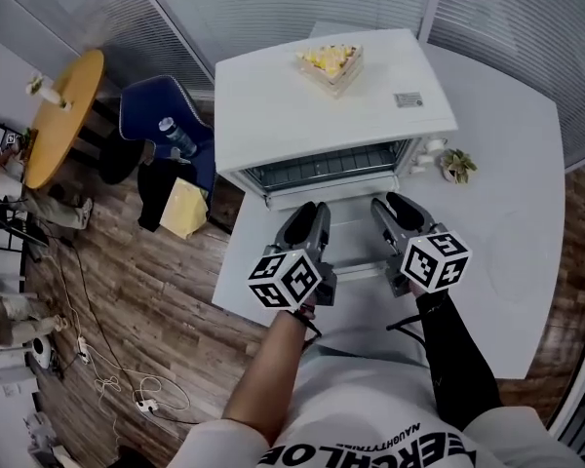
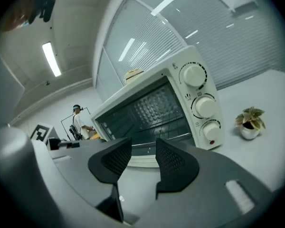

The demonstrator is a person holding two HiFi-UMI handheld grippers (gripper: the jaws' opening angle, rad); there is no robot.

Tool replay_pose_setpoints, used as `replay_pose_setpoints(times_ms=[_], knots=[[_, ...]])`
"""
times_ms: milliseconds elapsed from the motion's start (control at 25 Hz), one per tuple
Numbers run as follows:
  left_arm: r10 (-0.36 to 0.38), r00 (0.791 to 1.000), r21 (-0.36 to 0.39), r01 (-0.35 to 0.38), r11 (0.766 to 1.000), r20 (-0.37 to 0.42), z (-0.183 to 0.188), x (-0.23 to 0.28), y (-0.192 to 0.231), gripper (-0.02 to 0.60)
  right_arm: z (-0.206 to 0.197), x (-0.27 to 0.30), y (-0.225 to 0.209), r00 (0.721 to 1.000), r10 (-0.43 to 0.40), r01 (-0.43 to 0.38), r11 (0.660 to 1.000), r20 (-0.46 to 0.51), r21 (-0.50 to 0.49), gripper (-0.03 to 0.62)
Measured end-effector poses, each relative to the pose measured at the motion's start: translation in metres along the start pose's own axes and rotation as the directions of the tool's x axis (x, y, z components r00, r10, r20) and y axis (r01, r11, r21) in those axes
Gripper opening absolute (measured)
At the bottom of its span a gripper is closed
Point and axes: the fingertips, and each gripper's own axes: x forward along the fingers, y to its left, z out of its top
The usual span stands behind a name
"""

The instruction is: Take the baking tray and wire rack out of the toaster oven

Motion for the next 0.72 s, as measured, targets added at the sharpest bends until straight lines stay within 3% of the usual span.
replay_pose_setpoints(times_ms=[120,200,400,560,720], knots=[[-0.032,0.999,-0.163,0.034,0.986,0.013,0.002,0.008,0.034,0.115,-0.007,0.030,0.004,0.999,0.026,-0.032,0.991,0.041,0.133,0.140],[-0.057,0.998,-0.263,0.060,0.963,0.019,0.000,0.015,0.047,0.130,-0.009,0.043,0.002,0.997,0.040,-0.055,0.969,0.068,0.243,0.141],[-0.111,0.992,-0.506,0.122,0.854,0.053,-0.009,0.036,0.066,0.187,-0.015,0.069,-0.008,0.992,0.058,-0.103,0.871,0.108,0.479,0.167],[-0.092,0.990,-0.598,0.136,0.790,0.104,-0.004,0.047,0.083,0.199,-0.024,0.085,-0.018,0.992,0.053,-0.110,0.819,0.117,0.563,0.173],[-0.097,0.990,-0.611,0.142,0.779,0.107,-0.003,0.058,0.093,0.203,-0.029,0.098,-0.026,0.989,0.051,-0.127,0.766,0.137,0.630,0.173]])
